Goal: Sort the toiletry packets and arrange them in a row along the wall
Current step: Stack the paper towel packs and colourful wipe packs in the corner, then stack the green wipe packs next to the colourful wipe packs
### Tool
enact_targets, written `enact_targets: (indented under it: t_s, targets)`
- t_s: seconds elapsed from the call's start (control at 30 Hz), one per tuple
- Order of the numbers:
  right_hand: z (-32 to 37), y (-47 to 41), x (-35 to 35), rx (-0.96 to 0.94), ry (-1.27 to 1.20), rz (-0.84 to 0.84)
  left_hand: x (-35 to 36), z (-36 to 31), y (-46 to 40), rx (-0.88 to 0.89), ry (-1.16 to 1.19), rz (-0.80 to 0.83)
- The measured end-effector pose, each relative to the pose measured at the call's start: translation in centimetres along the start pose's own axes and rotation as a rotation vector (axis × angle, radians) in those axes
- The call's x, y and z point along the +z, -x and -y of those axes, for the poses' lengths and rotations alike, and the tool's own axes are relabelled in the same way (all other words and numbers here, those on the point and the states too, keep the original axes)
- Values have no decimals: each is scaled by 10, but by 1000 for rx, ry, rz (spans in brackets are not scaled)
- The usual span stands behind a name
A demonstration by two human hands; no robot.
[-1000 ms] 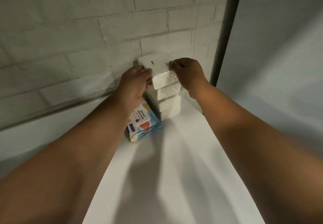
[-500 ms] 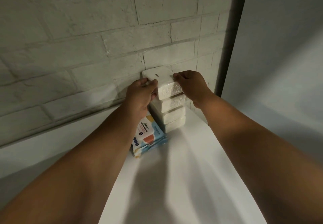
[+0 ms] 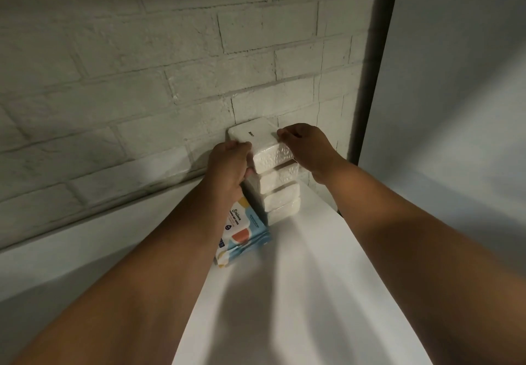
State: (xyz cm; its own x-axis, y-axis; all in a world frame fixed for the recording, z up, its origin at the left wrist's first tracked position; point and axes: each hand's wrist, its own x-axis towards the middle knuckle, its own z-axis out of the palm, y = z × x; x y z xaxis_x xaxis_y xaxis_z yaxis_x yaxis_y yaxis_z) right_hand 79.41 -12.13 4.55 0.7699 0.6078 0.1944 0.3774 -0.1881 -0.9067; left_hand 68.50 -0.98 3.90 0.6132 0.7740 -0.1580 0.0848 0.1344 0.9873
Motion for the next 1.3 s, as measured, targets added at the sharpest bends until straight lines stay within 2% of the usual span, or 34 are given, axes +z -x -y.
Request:
enact_targets:
  t_s: [0.37,0.53,0.73,1.07,1.3]
  targets:
    - [0,0,1,17,10,-18,-3,-2,2,-32,-12,-4]
    - [6,1,1,24,42,-34,-6,-10,4,-48,-88,-50]
    - [32,18,11,-250,305,-171,-21,-25,21,38,-147,-160]
    - [93,91,89,-424,438,140,-107,-24,85,184,-126,-380]
    - [123,156,167,-446,391,282,-205,-11,148,157,-257,-475]
